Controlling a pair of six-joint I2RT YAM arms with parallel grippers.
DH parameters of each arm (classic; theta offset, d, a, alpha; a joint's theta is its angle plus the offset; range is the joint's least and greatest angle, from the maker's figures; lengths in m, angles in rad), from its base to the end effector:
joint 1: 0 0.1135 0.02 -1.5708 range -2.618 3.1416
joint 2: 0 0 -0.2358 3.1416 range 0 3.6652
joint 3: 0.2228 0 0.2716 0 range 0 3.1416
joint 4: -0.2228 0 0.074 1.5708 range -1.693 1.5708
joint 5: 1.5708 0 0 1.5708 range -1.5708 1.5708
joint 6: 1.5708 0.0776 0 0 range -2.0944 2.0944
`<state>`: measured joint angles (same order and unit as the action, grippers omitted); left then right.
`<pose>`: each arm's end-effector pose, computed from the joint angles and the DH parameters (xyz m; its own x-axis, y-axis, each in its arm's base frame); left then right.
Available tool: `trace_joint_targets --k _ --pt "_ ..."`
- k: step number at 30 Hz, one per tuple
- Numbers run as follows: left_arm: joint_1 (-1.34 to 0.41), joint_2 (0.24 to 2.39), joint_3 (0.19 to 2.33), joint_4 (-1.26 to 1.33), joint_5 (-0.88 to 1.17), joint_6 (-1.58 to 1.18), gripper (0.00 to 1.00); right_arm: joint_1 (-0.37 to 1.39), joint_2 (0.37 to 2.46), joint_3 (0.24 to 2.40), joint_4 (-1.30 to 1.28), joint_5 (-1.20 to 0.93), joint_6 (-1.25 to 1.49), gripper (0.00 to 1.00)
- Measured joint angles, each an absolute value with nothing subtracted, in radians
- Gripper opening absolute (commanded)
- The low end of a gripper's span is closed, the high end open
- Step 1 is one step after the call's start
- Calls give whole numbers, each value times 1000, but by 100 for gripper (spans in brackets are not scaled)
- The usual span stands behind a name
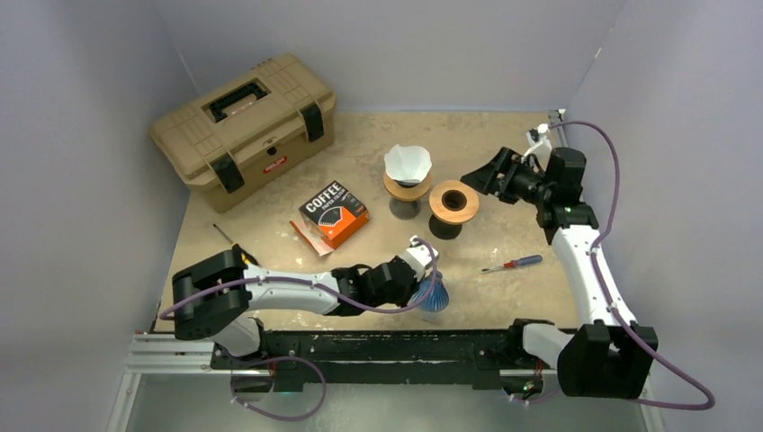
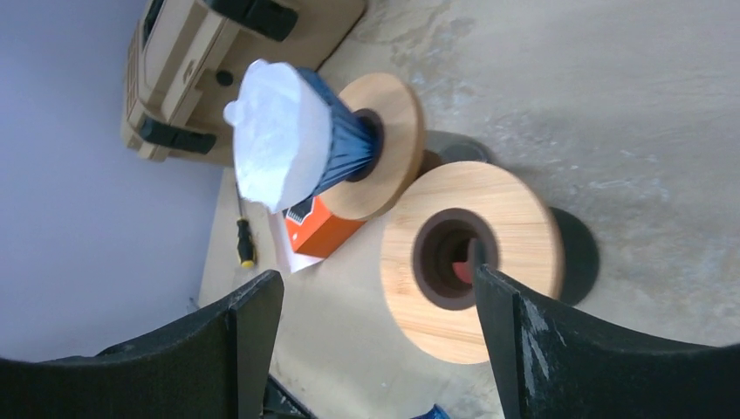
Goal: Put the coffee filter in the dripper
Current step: Pick up the coffee dripper from the center of the board.
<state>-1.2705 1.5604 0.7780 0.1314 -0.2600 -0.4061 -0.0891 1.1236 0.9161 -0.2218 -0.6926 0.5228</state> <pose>0.1274 -0.3440 0.1148 -0.5054 0.3417 -0.7923 0.7217 0.6707 -0.1711 0.3144 0.0217 0.2746 -0.6138 0.4406 -0.6551 -0.2347 0.6904 0.6843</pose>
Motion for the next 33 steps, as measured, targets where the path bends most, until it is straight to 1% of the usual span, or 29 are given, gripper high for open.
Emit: trace_joint_targets --k 6,12,19,24,29,33 --pt "-1270 1484 778 105 -298 -418 0 67 1116 979 -248 -599 520 81" --pt "-1237 1388 792 33 -335 -466 0 129 1050 1009 -290 -491 508 79" --pt "-1106 1234 793 -80 -343 -547 0 204 1018 1079 -324 -389 479 79" --pt "-1022 1148 795 -166 -371 -610 0 281 1023 1083 -340 -338 468 79" --pt "-953 1124 810 -240 -361 -646 0 378 1043 1088 -345 -274 460 78" --pt "-876 1124 826 -276 -329 -670 0 465 1076 1109 -345 -218 451 75"
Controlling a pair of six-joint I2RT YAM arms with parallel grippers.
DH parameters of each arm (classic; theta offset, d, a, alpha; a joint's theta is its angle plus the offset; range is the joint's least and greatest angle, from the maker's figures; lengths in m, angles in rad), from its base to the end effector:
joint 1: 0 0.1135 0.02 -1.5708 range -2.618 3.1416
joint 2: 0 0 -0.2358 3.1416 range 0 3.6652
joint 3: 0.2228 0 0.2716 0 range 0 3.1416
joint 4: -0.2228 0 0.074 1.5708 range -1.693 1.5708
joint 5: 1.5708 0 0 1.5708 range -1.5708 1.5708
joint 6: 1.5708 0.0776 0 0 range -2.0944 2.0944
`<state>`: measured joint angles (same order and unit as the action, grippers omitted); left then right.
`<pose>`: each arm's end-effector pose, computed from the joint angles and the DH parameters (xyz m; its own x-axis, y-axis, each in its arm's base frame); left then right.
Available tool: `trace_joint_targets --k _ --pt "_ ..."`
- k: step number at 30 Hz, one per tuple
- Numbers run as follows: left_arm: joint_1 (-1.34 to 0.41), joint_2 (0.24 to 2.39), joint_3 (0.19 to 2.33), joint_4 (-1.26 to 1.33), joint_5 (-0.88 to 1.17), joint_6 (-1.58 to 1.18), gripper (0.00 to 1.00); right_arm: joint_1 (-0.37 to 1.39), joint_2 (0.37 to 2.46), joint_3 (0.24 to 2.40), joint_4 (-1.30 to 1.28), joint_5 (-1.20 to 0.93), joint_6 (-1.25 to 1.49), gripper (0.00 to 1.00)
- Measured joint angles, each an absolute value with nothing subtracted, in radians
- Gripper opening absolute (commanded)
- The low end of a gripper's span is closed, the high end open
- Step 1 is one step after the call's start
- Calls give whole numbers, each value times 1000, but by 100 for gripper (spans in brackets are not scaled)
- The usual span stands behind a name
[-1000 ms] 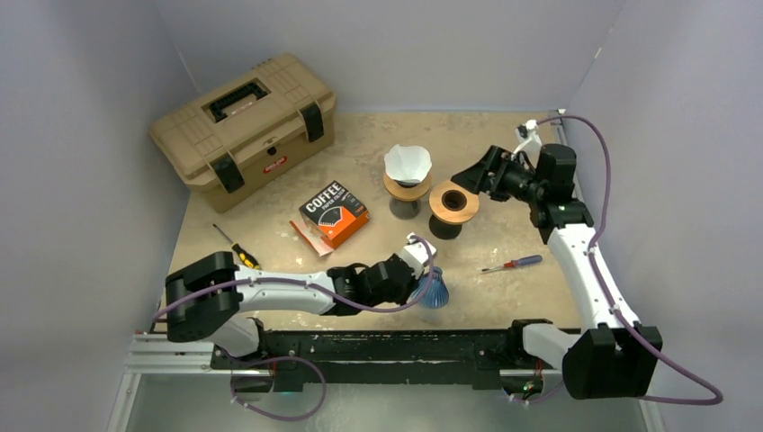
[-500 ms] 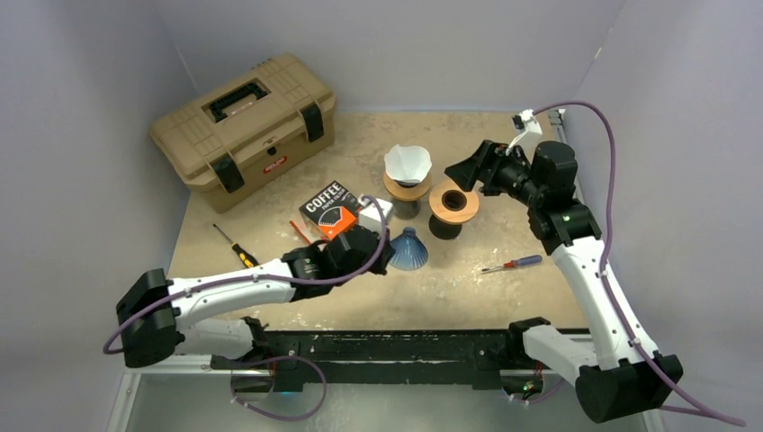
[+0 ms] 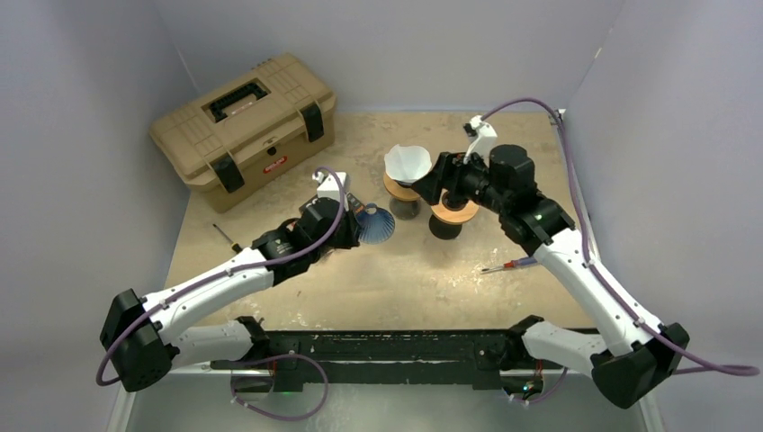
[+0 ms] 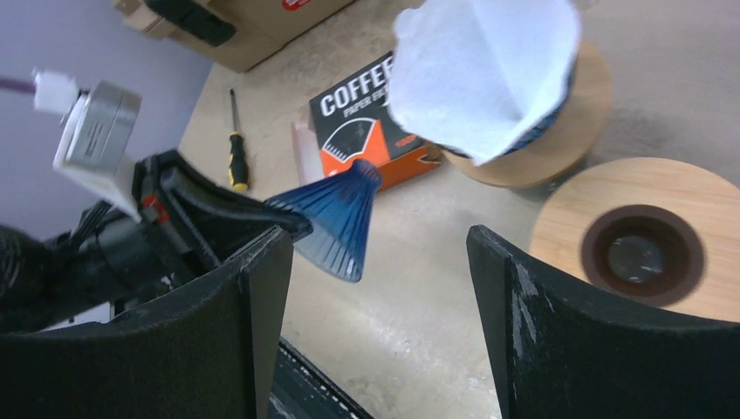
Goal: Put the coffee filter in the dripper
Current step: Pick up the coffee dripper from the center of the board.
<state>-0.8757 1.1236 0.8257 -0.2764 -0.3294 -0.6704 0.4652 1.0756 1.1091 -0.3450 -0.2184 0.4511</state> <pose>0.2195 -0.2240 0.2256 -0.6161 -0.1792 -0.7670 0.2170 0.8975 -0.3839 0.2724 0.1555 0.3439 -0.5178 0.2163 -0.8277 -0.4406 0.7619 0.4747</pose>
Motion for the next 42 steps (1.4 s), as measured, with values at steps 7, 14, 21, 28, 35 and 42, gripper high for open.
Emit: trace_joint_targets --k 7,14,21,28,35,42 --pt "-786 1122 840 -303 -250 -717 0 695 1146 1147 -345 -68 443 73" --pt "-772 1087 844 -317 -203 -742 0 910 1281 1202 -353 111 432 61" --pt "-771 1063 847 -320 -190 -749 0 995 1349 1229 -402 258 425 61" --pt "-765 1053 847 -331 -198 -749 0 1010 1331 1229 -406 347 425 64" --pt "-766 1042 847 -332 -197 -749 0 1006 1314 1228 -406 414 426 62" --pt "-766 1020 847 -326 -179 -749 0 1006 1315 1196 -405 409 429 54"
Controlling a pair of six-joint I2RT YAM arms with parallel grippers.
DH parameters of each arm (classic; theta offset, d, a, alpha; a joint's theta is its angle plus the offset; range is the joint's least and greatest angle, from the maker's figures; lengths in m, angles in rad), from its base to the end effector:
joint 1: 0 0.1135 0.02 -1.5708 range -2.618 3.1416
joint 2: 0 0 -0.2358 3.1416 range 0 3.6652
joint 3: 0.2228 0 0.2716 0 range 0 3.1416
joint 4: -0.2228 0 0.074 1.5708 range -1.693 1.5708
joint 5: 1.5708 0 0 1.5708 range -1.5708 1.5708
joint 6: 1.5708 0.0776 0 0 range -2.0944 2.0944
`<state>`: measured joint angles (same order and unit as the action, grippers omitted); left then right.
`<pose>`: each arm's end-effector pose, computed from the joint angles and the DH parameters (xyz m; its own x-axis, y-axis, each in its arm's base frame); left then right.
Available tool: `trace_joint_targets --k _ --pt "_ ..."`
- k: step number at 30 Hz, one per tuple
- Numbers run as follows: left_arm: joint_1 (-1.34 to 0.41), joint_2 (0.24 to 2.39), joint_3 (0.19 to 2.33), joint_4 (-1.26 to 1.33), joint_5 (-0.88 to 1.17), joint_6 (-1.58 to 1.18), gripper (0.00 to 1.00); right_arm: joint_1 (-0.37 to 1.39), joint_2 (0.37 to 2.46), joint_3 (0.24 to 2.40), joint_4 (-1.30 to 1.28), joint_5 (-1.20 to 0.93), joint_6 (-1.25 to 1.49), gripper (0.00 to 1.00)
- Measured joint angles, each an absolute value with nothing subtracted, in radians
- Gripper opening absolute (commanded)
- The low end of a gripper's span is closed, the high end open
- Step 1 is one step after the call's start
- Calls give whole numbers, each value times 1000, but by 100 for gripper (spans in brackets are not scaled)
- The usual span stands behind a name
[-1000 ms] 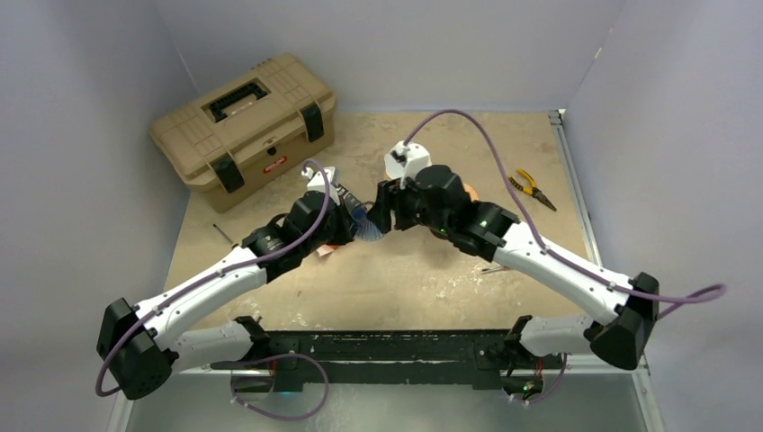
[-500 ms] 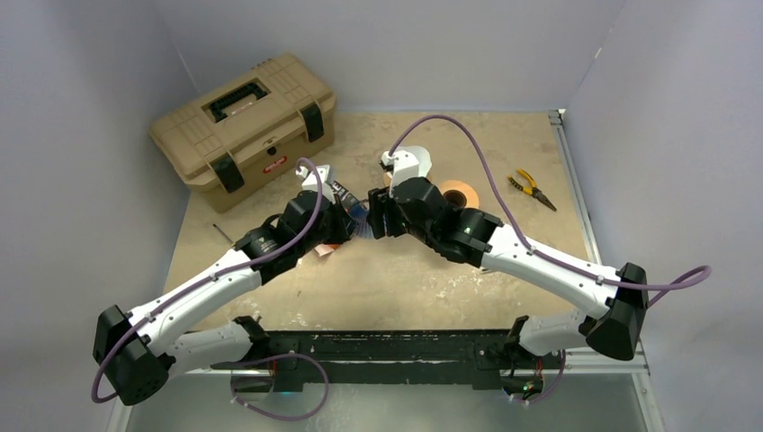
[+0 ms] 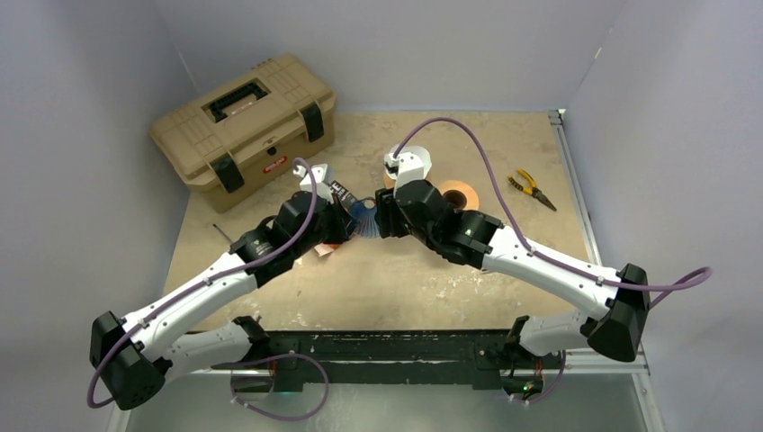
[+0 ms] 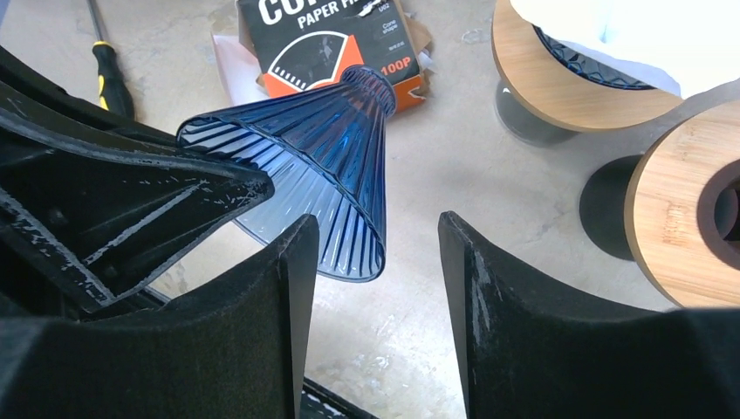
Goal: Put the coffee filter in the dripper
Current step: Pick up the coffee dripper from the center of the board.
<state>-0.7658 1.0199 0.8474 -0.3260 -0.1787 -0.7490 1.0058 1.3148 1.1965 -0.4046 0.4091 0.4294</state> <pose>0.2257 -0.1979 0.2562 -0.6402 -0.3140 -0.7011 0.1825 0.8244 -0.5358 0.2168 0.2843 0.2974 -0.4889 -0.0578 -0.8704 -0.4254 0.8869 0.1801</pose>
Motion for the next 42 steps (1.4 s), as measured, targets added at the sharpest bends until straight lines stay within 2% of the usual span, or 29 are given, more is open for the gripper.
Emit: trace_joint_targets --k 12,15,18,20,23,33,37,42 --pt "-766 979 847 -308 -138 -748 0 957 1322 1181 -341 299 430 27" --pt "-766 976 847 -299 -133 -749 0 944 1322 1179 -328 274 428 19" --pt "-765 976 847 -294 -122 -749 4 940 1322 1173 -331 273 417 7" --pt "-765 976 847 -289 -120 -749 12 936 1322 1168 -345 271 403 0" --pt "-765 976 847 -285 -112 -746 33 933 1322 1164 -352 268 400 0" --pt "-766 953 847 -241 -100 -740 87 878 1322 1164 -347 224 398 0" --pt "-765 928 845 -214 -99 -737 99 844 1322 1164 -348 187 397 0" --pt "-765 876 813 -165 -101 -736 100 834 1322 1164 -355 150 387 0"
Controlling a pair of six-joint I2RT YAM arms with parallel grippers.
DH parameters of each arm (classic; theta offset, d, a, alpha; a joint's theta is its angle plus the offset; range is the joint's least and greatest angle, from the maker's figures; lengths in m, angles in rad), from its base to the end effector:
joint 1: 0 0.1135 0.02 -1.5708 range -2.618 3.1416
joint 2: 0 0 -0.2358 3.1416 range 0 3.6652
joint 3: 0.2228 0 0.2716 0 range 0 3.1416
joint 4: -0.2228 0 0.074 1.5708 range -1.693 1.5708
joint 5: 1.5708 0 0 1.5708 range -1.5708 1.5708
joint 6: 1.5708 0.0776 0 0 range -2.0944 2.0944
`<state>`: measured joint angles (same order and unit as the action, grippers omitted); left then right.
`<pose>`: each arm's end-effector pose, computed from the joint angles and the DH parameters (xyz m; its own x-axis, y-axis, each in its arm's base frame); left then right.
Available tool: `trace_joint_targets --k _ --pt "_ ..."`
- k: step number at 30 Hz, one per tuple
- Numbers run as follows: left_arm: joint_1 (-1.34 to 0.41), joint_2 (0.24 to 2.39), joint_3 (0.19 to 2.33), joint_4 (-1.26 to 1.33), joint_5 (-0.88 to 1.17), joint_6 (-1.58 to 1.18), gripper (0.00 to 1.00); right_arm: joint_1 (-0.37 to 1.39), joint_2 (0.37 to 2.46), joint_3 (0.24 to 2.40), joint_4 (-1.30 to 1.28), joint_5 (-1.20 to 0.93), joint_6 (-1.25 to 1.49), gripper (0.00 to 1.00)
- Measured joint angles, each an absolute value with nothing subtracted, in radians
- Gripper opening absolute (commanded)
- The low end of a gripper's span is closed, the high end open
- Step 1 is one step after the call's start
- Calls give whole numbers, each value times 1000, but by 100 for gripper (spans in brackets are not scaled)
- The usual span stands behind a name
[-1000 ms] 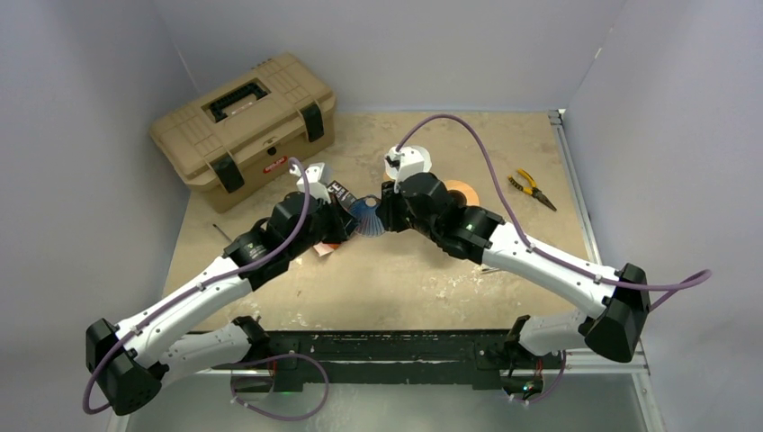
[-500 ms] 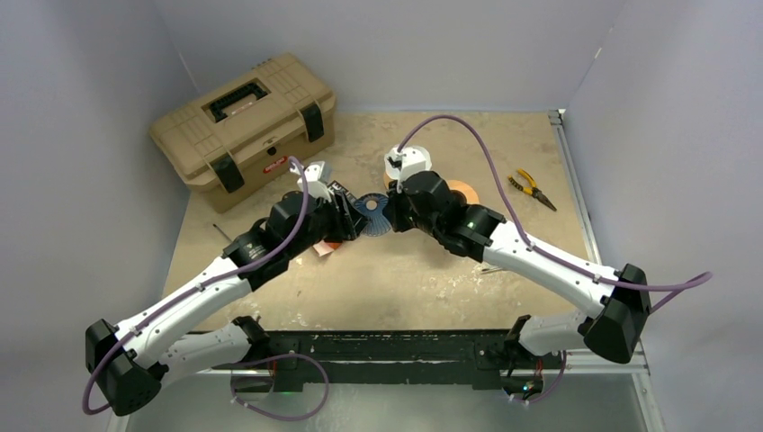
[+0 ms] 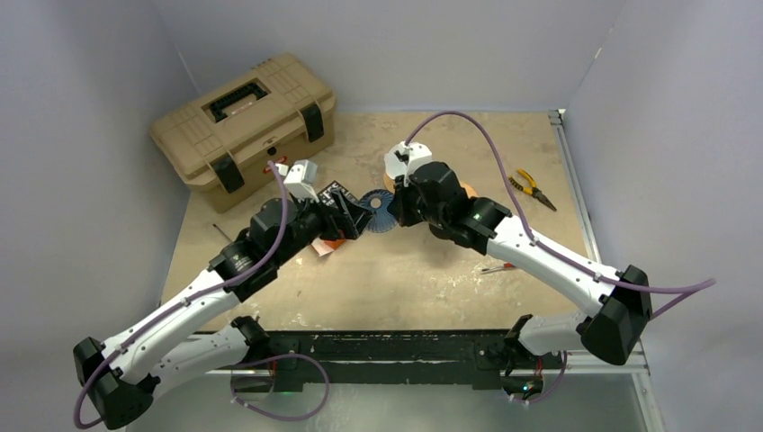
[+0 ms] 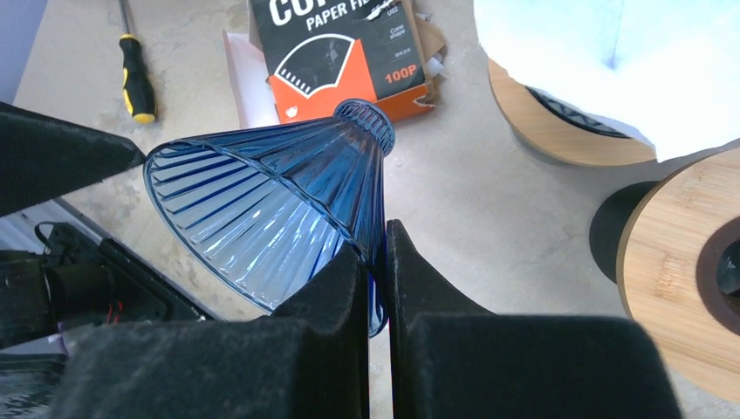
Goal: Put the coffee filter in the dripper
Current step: Pick up the coffee dripper from the center of the board.
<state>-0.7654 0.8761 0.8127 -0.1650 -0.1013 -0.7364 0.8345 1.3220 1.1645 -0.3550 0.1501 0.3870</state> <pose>0.2106 -0.1914 0.3035 -0.5362 -0.4114 -0.7370 0.3484 0.6874 -0.6372 0.2533 0.2622 0.2859 -0.5484 -0.0494 -0.8347 -0.4731 0.8414 0.2610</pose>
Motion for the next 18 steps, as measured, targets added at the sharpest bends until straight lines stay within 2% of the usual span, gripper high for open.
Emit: trace_joint_targets --k 18 --pt "-766 704 755 -160 -243 -680 99 767 1357 1191 -506 -117 354 0"
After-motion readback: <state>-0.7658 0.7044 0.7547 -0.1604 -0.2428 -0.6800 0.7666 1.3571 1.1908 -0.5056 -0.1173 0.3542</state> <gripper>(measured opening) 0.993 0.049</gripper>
